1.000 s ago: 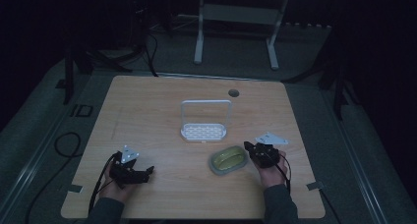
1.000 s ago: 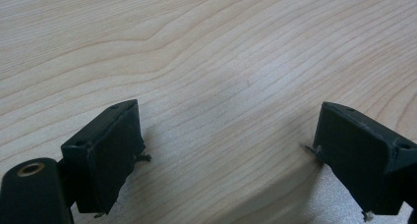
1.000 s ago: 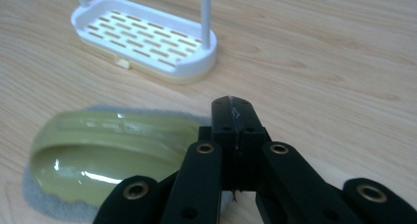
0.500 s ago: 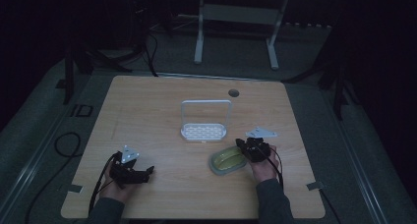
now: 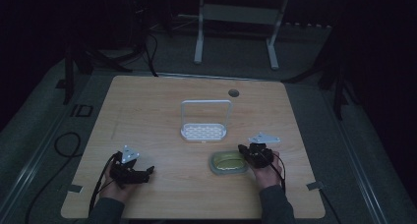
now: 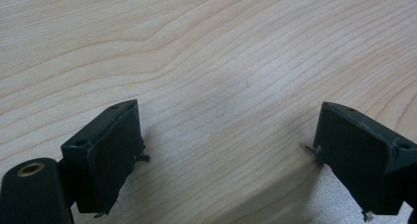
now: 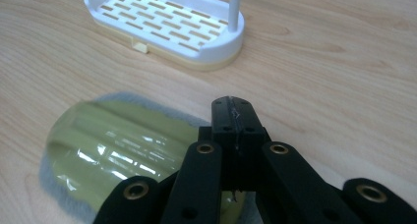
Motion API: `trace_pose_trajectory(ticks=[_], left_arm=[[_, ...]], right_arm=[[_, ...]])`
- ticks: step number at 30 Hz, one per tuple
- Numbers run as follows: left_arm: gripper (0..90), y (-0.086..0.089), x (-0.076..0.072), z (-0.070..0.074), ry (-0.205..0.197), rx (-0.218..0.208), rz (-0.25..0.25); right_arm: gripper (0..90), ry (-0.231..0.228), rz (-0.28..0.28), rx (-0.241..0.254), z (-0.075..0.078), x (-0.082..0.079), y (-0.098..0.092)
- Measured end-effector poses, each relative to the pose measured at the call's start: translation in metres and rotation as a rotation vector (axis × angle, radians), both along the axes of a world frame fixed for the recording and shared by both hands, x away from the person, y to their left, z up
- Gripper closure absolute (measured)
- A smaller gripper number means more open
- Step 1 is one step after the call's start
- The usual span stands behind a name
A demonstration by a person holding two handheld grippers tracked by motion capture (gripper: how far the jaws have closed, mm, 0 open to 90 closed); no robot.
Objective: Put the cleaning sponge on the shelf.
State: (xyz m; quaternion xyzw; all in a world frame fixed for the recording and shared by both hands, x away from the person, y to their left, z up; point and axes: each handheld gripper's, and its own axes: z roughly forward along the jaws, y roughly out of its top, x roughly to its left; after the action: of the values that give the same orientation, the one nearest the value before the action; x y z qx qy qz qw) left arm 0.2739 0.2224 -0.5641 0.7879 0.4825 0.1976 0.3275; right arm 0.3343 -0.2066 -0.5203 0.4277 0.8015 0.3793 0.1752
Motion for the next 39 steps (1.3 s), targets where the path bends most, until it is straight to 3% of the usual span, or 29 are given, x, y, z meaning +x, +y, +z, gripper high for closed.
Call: trace_pose_trajectory(ticks=[22,30,37,39], left_arm=[[11.1,0.0,0.0,0.0,0.0,-0.001,0.0],[11.2,0.0,0.0,0.0,0.0,-0.001,0.001],[11.2,0.0,0.0,0.0,0.0,-0.001,0.001],[11.1,0.0,0.0,0.0,0.0,-0.001,0.001]], right_arm=[[90.0,-0.007,0.039,-0.067,0.0,-0.043,-0.007],[86.1,-0.028,0.06,-0.085,0.018,-0.043,-0.003],[83.3,-0.006,0.099,-0.071,0.03,-0.037,-0.001],[81.3,-0.001,0.115,-0.095,0.035,-0.035,0.0]])
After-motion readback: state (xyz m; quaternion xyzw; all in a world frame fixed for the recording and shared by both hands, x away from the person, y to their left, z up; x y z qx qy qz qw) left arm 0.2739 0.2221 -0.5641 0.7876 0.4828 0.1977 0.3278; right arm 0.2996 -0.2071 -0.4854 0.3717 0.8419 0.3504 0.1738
